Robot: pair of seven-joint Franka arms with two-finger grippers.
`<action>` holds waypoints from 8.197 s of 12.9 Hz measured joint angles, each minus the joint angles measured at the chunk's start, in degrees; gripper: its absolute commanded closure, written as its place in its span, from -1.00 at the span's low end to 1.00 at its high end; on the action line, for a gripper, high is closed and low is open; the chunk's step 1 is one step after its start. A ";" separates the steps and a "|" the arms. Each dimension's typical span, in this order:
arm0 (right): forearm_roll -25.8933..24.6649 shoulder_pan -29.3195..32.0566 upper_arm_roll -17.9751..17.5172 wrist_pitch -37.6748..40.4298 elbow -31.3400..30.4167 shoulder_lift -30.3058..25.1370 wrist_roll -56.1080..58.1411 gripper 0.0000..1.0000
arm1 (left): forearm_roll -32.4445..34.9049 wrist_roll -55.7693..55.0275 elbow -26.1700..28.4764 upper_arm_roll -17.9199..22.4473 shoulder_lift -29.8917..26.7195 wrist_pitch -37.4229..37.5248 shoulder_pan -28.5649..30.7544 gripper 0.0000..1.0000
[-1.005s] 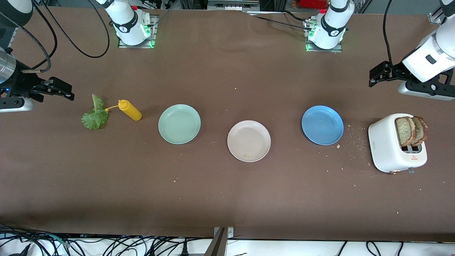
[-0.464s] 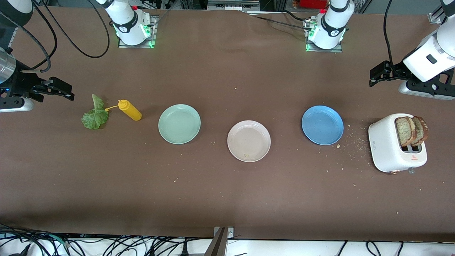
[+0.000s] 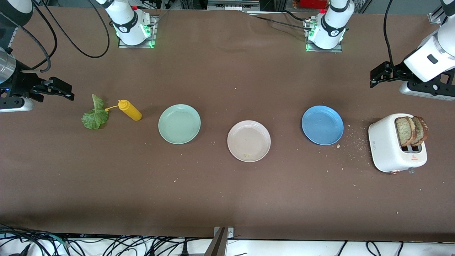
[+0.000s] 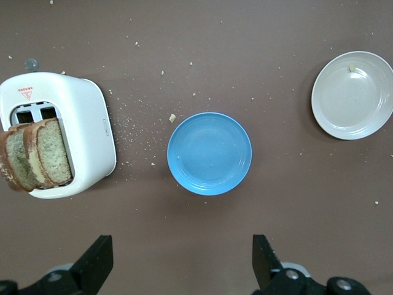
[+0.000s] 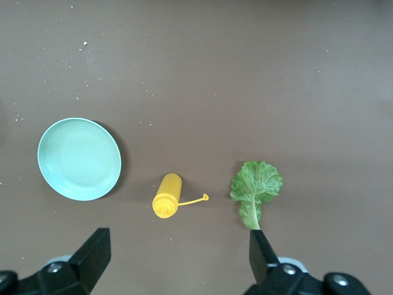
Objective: Make sandwich in beige plate with both arms
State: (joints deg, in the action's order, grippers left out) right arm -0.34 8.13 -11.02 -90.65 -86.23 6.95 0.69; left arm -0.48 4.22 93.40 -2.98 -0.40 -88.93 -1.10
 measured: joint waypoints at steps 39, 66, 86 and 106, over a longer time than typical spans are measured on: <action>0.00 0.00 0.00 0.00 0.00 0.02 0.00 -1.00 | -0.81 0.00 0.03 0.49 1.32 -0.06 0.95 -1.00; 0.00 0.13 0.07 0.08 -0.01 0.13 0.00 -1.00 | 9.79 5.06 -0.09 1.04 20.61 -19.09 12.75 -1.00; 0.00 0.14 0.07 0.10 -0.02 0.29 0.00 -1.00 | 9.82 5.08 1.45 0.65 22.65 -18.98 15.60 1.00; 0.01 0.19 0.09 0.12 -0.04 0.32 0.01 -1.00 | -1.42 -3.38 -7.00 -23.45 21.00 -8.72 8.31 1.00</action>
State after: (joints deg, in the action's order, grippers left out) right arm -0.33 8.32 -10.93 -90.54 -86.27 7.27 0.70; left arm -1.90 0.84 86.40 -26.43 20.60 -97.65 7.21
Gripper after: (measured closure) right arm 0.000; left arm 0.916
